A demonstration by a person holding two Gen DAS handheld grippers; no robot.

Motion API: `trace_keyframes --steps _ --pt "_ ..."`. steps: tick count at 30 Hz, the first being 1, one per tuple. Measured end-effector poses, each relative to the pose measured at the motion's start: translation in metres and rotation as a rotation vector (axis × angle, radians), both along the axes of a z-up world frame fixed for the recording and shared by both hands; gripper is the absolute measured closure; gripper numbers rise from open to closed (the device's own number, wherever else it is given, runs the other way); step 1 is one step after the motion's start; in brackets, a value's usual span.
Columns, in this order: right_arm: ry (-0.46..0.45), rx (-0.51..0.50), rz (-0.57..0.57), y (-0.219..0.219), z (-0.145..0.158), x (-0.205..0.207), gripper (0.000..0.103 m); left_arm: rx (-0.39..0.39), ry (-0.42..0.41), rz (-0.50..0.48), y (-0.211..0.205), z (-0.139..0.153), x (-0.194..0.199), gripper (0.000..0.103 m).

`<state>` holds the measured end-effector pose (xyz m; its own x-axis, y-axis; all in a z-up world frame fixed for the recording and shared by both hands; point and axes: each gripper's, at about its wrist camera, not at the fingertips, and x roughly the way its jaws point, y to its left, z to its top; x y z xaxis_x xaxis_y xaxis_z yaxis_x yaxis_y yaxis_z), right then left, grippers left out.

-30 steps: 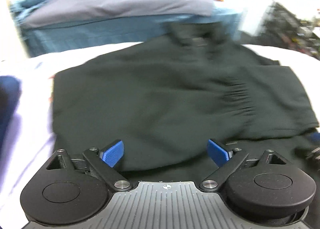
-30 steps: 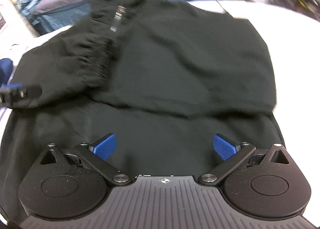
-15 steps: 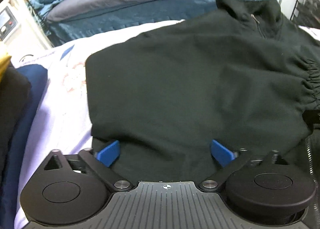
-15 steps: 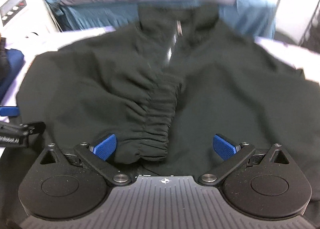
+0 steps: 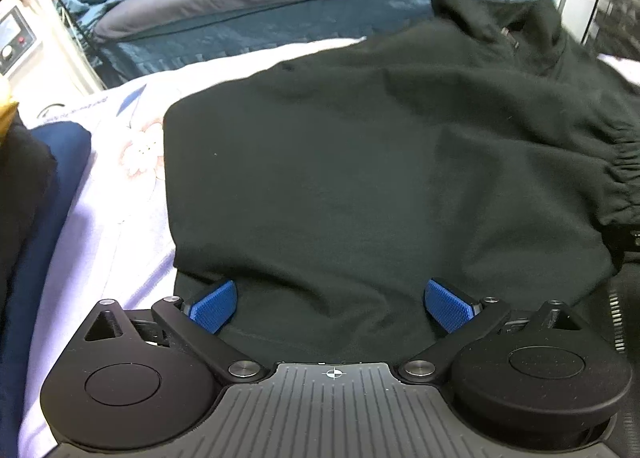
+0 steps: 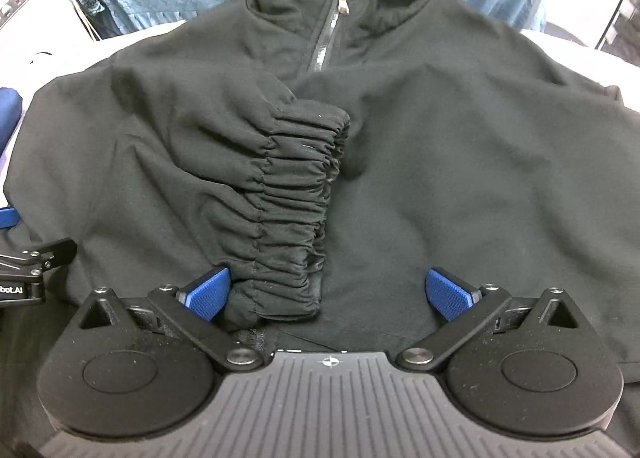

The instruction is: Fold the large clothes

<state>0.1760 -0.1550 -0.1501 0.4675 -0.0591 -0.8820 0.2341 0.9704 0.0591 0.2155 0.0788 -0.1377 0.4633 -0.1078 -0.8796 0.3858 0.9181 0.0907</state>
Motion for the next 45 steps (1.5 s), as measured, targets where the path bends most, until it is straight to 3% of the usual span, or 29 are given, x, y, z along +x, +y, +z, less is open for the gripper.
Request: trace_keyframes --steps 4,7,11,18,26,31,40,45 --pt "-0.106 0.004 0.016 0.007 0.037 -0.026 0.001 -0.081 0.004 0.044 0.010 0.023 -0.016 0.000" --pt "-0.138 0.011 0.035 0.008 0.059 -0.049 0.001 -0.110 -0.020 0.094 0.019 0.039 -0.035 0.000" --pt "-0.158 -0.004 0.034 0.002 0.071 -0.084 0.001 -0.132 -0.040 0.081 0.035 0.049 -0.065 0.000" --pt "-0.088 -0.018 -0.049 -0.023 0.062 -0.151 0.001 -0.077 -0.007 0.042 0.068 0.042 -0.099 0.000" --pt "-0.014 -0.045 -0.193 -0.040 0.049 -0.236 0.001 -0.104 0.102 0.037 0.106 0.015 -0.127 0.000" --pt "0.020 -0.043 -0.234 -0.042 0.041 -0.286 0.001 -0.066 0.105 0.031 0.127 0.013 -0.151 0.000" --pt "0.054 -0.037 -0.201 -0.064 0.035 -0.352 0.001 -0.061 0.119 0.202 0.193 0.019 -0.208 0.000" --pt "0.042 -0.033 -0.233 -0.082 0.035 -0.405 0.001 -0.100 0.139 0.253 0.223 0.019 -0.231 0.000"
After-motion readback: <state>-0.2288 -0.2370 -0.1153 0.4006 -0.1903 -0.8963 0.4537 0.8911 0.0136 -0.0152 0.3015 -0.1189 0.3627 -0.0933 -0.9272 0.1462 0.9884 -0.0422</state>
